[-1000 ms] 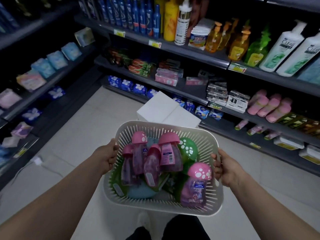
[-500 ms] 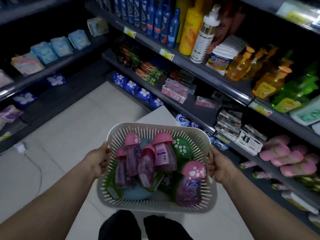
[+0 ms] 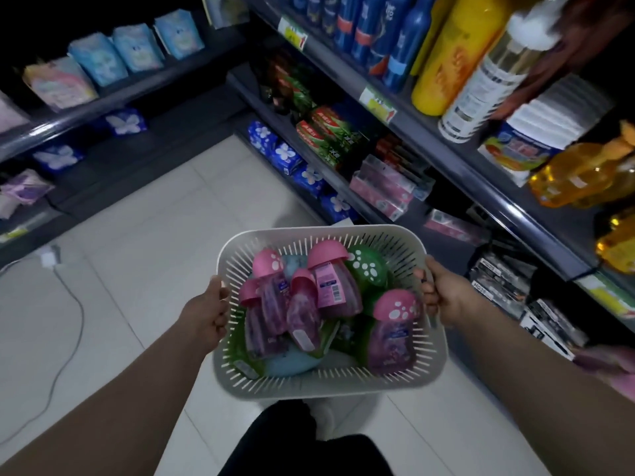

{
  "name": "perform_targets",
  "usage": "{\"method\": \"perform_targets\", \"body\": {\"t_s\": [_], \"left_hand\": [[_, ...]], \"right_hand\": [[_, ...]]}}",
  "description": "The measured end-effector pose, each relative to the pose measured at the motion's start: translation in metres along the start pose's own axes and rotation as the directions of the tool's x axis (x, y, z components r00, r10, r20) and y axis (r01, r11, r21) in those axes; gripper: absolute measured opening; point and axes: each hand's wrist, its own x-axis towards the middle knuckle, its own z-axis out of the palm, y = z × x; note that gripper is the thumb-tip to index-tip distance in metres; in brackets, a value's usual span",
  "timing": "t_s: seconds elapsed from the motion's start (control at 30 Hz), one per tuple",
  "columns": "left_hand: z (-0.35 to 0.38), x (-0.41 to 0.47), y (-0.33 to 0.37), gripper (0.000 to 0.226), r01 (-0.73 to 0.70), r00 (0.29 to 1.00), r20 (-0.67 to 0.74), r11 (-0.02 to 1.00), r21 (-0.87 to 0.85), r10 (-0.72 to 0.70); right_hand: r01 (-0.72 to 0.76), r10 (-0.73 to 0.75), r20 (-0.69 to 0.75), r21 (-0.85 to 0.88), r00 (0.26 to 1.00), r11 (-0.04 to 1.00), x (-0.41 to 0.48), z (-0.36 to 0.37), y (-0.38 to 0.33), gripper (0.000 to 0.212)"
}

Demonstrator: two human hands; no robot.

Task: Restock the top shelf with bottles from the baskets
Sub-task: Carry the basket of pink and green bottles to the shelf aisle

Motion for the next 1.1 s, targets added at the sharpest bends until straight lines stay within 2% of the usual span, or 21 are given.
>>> {"method": "perform_targets", "body": {"t_s": [0.27, 0.57, 0.83, 1.1], "left_hand": [[0.034, 0.048, 0.019, 0.04, 0.006, 0.999, -0.047, 0.996, -0.085, -0.011], [0.072, 0.101, 0.009, 0.039, 0.024, 0.991, -0.123, 0.965, -0.261, -0.058], [0.091, 0.132, 0.008, 0.043, 0.035, 0.982, -0.164, 0.939, -0.341, -0.096], [0.102, 0.132, 0.014, 0.04, 0.033, 0.97, -0.215, 0.934, -0.357, -0.116]], "right_hand": [[0.023, -0.024, -0.017, -0.099, 1.0, 0.995, 0.066, 0.025, -0.048, 0.041], [0.039, -0.029, 0.047, -0.246, 0.998, 0.968, 0.148, 0.048, -0.096, 0.038], [0.077, -0.048, 0.086, -0.373, 0.995, 0.925, 0.18, 0.069, -0.124, 0.04], [0.078, -0.041, 0.098, -0.406, 0.994, 0.911, 0.192, 0.076, -0.141, 0.04]]}}
